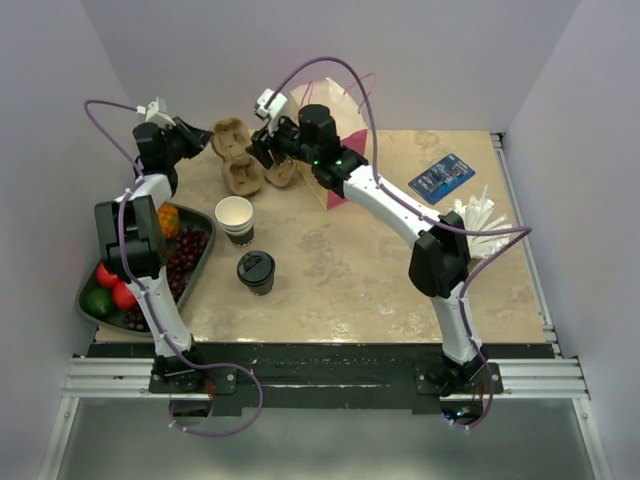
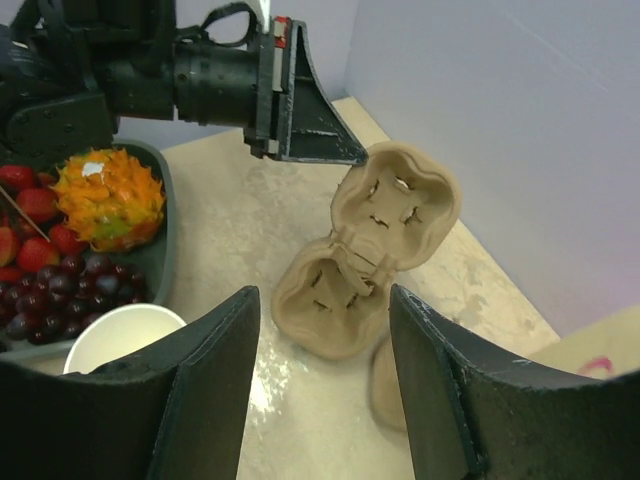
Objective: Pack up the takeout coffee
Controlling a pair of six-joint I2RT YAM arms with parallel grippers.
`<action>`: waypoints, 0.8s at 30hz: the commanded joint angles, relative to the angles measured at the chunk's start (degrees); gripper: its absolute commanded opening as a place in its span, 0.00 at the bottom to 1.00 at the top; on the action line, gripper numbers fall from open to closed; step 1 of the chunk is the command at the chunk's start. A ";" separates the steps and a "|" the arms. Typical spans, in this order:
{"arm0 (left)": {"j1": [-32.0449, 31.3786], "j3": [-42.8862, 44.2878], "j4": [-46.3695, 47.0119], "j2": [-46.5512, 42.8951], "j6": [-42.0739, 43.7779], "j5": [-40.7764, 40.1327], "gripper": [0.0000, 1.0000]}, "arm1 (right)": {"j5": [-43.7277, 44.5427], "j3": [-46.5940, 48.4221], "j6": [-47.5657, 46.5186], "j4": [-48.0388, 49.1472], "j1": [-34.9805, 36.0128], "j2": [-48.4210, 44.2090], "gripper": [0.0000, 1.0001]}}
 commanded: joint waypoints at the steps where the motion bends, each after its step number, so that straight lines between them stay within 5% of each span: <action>1: -1.35 3.07 6.07 -8.47 -1.49 6.62 0.00 | -1.61 -3.52 3.49 1.85 -3.57 -8.52 0.57; 9: -1.79 5.97 2.11 -15.59 -5.80 16.18 0.00 | -1.80 -8.80 5.87 2.38 -5.24 -17.93 0.57; 13: -2.32 5.97 -10.74 -15.86 -0.89 12.35 0.01 | -2.40 -11.61 5.34 1.59 -6.03 -21.45 0.58; 14: -2.32 7.19 -14.47 -15.60 2.17 9.81 0.14 | -2.58 -13.36 4.47 1.85 -6.03 -22.15 0.58; 15: -2.41 7.90 -17.64 -14.99 3.85 4.39 0.41 | -2.58 -14.24 3.94 1.94 -6.21 -23.81 0.58; 18: -3.81 10.80 -24.87 -13.14 10.97 -3.54 0.99 | -1.27 -17.41 3.32 2.12 -6.38 -26.19 0.59; 24: -8.03 18.09 -30.50 -6.56 20.74 -15.07 0.99 | -0.29 -21.45 5.07 1.68 -6.82 -28.75 0.61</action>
